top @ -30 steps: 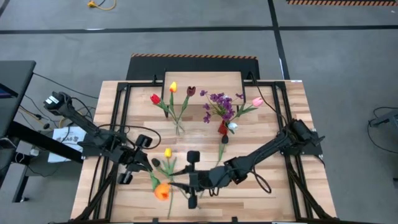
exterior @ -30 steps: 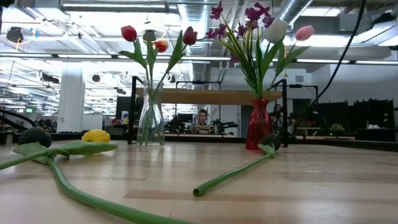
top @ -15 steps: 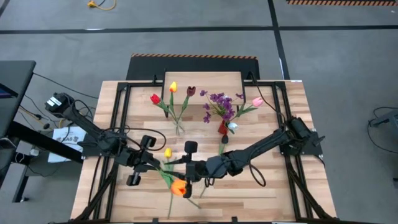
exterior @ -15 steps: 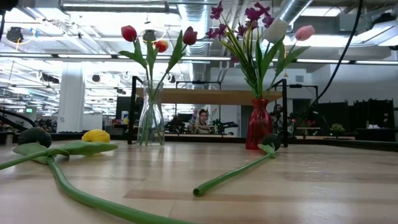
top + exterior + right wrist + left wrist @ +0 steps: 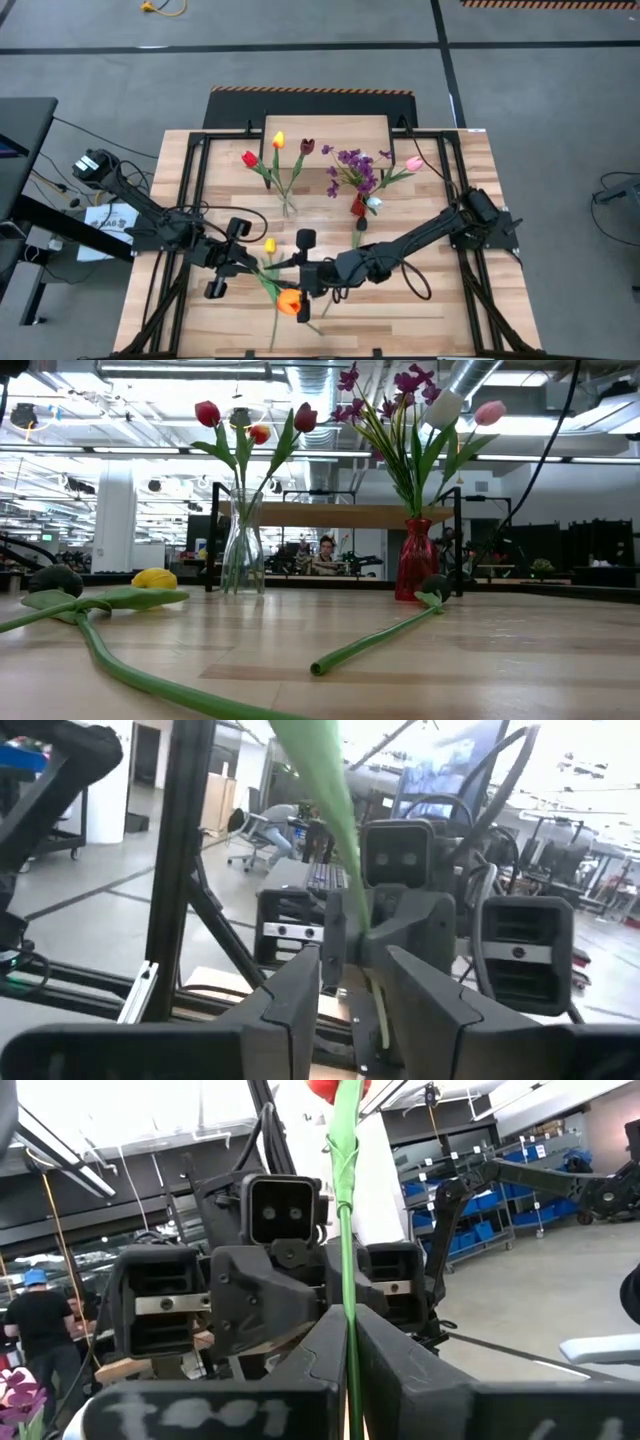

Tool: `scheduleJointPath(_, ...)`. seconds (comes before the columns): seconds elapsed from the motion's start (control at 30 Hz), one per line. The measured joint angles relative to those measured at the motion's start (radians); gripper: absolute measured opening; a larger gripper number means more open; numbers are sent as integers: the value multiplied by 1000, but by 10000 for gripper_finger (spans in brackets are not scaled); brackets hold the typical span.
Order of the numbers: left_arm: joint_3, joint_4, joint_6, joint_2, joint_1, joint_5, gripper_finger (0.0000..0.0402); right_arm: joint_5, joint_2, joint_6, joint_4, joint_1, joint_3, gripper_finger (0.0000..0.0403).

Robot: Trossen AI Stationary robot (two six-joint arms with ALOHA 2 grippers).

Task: Pick and place flowers into a vace then onto a shelf
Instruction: Put the orange flower into the transparent flower vase

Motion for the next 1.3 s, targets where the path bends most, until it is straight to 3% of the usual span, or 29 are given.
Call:
scheduleJointPath(0.23, 0, -2, 1, 0, 0, 0, 0, -77, 0, -25, 45, -19, 0, 108)
scheduleJointPath(0.47, 0, -2, 2, 0, 0, 0, 0, -84, 0, -25, 70, -36, 0, 108)
scheduleJointPath(0.7, 0, -2, 2, 0, 0, 0, 0, -182, 0, -26, 114, -44, 0, 108)
scheduleJointPath(1.3, 0, -3, 2, 0, 0, -2, 0, -235, 0, -27, 150, -48, 0, 108)
